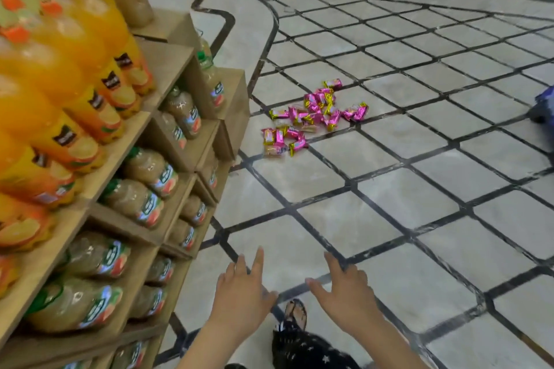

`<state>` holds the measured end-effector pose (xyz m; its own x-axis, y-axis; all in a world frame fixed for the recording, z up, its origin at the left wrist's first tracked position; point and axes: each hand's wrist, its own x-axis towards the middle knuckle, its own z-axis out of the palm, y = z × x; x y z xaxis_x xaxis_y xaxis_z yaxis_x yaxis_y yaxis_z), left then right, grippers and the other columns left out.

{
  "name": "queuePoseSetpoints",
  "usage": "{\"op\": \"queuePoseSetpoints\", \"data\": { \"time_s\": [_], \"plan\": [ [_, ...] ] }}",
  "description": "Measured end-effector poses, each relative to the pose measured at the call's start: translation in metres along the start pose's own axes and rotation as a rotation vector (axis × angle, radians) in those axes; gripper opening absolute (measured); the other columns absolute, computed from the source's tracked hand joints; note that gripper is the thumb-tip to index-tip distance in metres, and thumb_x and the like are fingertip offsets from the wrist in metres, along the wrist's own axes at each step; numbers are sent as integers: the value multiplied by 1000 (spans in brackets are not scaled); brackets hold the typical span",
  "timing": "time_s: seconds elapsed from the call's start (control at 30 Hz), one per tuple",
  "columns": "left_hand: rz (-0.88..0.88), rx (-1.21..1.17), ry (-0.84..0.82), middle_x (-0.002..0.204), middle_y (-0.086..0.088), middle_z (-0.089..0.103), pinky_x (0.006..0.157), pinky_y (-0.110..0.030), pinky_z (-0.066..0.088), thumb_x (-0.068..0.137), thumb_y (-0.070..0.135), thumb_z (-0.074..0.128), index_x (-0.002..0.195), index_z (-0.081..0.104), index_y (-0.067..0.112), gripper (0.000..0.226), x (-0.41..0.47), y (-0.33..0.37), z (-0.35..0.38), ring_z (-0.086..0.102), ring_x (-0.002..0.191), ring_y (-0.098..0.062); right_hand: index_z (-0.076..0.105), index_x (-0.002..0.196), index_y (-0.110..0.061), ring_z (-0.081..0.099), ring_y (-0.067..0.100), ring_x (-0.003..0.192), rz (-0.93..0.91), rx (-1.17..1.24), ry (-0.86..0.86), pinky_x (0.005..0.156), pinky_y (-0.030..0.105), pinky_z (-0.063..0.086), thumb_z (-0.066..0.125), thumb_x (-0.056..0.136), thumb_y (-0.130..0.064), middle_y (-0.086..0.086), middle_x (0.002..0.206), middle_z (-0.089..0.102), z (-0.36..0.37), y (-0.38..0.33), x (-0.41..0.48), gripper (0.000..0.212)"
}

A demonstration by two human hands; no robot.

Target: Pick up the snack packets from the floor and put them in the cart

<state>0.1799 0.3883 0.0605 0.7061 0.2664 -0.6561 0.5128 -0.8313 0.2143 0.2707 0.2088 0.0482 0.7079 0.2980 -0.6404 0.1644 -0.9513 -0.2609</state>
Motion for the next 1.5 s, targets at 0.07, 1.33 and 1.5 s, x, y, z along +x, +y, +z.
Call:
{"op": "queuePoseSetpoints", "data": {
  "time_s": [0.07,1.33,1.5],
  "plan": [
    [-1,-9,10,164,-16,3,121,-44,17,99,57,38,155,-18,26,85,23,16,-20,8,150,-34,5,154,-35,29,35,135,-10,-52,5,106,43,37,29,91,-72,15,145,35,-24,2,24,77],
    [-9,100,-76,160,-20,20,117,-41,21,96,63,39,157,-6,31,83,766,-13,-149,20,148,-34,9,154,-24,35,37,132,0,-389,-178,103,45,36,30,94,-66,21,143,39,-158,-25,790,77],
    [22,137,15,163,-20,3,121,-46,10,95,66,36,155,-9,34,82,913,-42,-54,6,151,-36,14,154,-20,42,36,120,-136,-444,9,94,42,39,36,91,-66,20,132,48,-76,3,938,81]
  ]
}}
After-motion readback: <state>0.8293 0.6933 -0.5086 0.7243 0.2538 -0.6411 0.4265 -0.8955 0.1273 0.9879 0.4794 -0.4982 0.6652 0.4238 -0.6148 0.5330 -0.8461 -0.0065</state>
